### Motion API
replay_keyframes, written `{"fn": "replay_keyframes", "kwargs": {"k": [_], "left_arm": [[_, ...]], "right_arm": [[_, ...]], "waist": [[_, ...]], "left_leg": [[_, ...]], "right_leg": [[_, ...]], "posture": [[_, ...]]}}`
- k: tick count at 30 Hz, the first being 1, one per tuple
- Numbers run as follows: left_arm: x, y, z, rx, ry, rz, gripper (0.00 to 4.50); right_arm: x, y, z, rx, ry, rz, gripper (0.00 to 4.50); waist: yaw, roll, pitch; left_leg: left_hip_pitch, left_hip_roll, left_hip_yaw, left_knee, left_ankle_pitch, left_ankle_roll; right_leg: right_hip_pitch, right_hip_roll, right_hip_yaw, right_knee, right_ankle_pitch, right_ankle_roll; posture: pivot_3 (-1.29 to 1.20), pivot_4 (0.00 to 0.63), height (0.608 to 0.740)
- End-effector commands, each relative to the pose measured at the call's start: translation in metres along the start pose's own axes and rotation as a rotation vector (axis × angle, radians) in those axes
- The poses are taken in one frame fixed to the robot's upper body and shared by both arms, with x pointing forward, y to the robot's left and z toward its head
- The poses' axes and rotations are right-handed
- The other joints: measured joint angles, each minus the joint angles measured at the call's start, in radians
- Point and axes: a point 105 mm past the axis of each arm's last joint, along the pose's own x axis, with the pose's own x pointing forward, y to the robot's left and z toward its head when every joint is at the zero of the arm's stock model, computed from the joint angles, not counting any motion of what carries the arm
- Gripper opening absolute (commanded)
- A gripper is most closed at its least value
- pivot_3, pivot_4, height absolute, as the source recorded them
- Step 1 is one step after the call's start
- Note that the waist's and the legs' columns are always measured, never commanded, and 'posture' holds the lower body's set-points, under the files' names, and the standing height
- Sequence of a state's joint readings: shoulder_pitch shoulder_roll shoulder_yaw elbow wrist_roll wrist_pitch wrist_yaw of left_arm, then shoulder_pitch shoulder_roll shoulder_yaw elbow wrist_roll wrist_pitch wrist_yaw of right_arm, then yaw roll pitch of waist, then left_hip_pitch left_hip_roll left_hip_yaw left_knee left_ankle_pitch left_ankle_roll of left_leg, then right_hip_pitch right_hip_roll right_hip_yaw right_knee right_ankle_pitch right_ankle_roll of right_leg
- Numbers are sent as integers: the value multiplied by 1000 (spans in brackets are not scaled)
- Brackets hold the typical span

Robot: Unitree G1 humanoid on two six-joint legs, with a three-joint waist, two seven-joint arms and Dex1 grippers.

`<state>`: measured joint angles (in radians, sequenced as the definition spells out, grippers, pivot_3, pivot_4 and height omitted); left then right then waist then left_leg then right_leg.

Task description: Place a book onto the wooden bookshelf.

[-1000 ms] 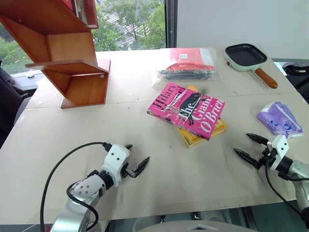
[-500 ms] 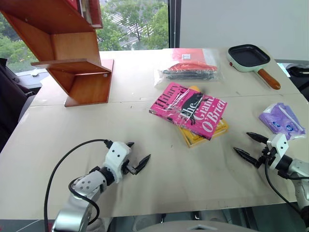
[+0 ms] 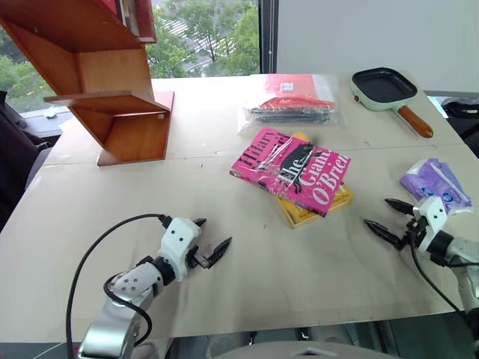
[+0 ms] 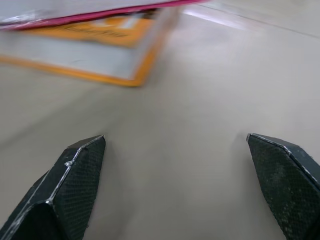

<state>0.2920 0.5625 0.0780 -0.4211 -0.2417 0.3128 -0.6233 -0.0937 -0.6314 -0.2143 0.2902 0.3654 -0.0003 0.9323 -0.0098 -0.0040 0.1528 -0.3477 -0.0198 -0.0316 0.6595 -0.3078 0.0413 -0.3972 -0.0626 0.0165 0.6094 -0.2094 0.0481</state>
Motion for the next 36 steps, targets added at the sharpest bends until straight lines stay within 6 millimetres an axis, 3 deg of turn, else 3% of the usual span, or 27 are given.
{"fn": "replay_keyframes", "kwargs": {"k": [1,2,5,6,9,14,17,22,30,36], "left_arm": [[-15,13,20,39,-12,-34,4484],[-16,14,25,32,-24,-54,4484],[-21,17,55,29,-108,-126,4500],[-23,18,67,27,-143,-147,4500],[-27,19,87,30,-190,-195,4500],[-29,17,98,67,-147,-270,4500],[-30,14,100,71,-126,-287,4500],[-30,11,103,84,-122,-283,4500],[-25,10,105,89,-127,-279,4500],[-17,12,124,105,-234,-283,4500]], "right_arm": [[1,-27,35,-37,-36,-65,4500],[3,-31,37,-41,-27,-69,4500],[15,-48,68,-48,-93,-100,3609],[22,-53,79,-60,-115,-101,3145],[40,-58,98,-73,-146,-85,1790],[82,-51,113,-92,-137,-2,61],[106,-44,123,-113,-138,40,61],[123,-34,124,-133,-111,104,61],[117,-12,125,-111,-123,296,61],[111,-1,125,-102,-117,350,61]], "waist": [[-3,0,4],[-2,0,6],[-1,-1,7],[0,-1,7],[0,-1,7],[-4,-1,8],[-8,-1,9],[-1,-1,10],[-6,-1,10],[-4,-1,10]], "left_leg": [[-1,0,0,0,0,0],[-1,0,0,0,0,0],[-12,-1,0,3,0,0],[-21,-1,0,6,3,-4],[-24,-1,-2,8,4,-7],[-33,-3,-2,8,4,-7],[-33,-4,-1,8,4,-7],[-34,-4,-3,8,4,-7],[-34,-5,-3,8,4,-7],[-33,-5,-4,9,4,-7]], "right_leg": [[-1,0,0,0,0,0],[-1,0,0,0,0,0],[-11,0,-2,0,1,0],[-18,0,-3,1,4,3],[-19,-1,-4,0,4,3],[-26,-2,-5,-2,4,3],[-27,-1,-6,-1,4,3],[-27,-2,-7,-1,4,3],[-27,-2,-7,0,4,3],[-27,-2,-7,2,5,4]], "posture": [[0,150,740],[0,150,740],[0,150,740],[0,150,740],[0,150,740],[0,150,740],[0,150,740],[0,150,740],[0,150,740],[0,150,740]]}}
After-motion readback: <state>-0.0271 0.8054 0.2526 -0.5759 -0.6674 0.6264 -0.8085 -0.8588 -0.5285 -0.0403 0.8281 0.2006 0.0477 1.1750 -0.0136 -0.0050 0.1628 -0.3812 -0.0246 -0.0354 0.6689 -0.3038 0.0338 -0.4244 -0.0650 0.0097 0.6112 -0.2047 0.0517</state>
